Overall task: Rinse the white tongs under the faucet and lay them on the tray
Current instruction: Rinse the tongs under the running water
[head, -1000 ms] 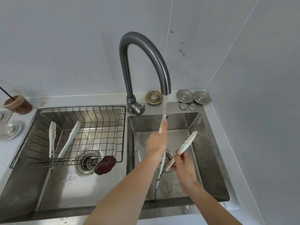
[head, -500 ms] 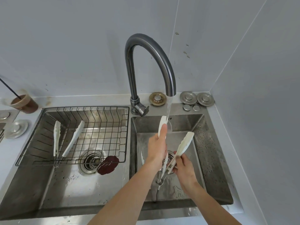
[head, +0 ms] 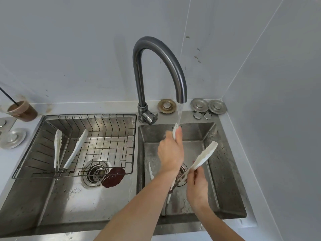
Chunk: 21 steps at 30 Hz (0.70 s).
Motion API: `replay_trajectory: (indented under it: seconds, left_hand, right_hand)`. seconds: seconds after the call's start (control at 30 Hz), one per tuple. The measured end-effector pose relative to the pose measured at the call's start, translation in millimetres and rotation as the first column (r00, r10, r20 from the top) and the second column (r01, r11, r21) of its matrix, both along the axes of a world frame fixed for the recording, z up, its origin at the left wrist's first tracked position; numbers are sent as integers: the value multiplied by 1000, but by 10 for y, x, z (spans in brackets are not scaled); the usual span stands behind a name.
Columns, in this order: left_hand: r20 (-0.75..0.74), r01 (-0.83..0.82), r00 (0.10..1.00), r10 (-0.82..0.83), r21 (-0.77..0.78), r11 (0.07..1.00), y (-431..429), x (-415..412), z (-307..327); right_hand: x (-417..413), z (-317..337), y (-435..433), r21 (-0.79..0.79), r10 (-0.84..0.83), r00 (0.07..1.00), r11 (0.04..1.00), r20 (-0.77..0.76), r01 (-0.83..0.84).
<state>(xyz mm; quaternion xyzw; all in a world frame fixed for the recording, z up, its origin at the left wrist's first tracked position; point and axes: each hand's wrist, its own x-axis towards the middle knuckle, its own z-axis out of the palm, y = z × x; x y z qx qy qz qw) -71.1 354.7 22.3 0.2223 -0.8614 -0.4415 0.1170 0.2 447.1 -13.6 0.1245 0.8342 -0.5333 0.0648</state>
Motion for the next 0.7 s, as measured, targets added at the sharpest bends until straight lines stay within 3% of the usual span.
replay_trajectory:
  seconds: [0.1,0.17,0.43,0.53,0.7]
  left_hand:
    - [-204,53,978,-35,84,995,-5,148,-37]
    - [-243,70,969,-45,95,993,1,202,-54]
    - [-63,-95,993,98,48,994,-78,-151,-57]
    - [-26,-31,999,35,137,990,-25,-144,-68]
    - [-143,180,979,-145,280,943,-2,53,-144]
  right_hand:
    - [78,5,28,44,-4,998,999,-66,7]
    - [134,-1,11,72,-6,997,997,-77,12]
    - [300,160,-146,80,25,975,997,-222,-8]
    - [350,173,-161,70,32,970,997,-239,-16]
    - [409,140,-113,81,32,979,997,-203,-16]
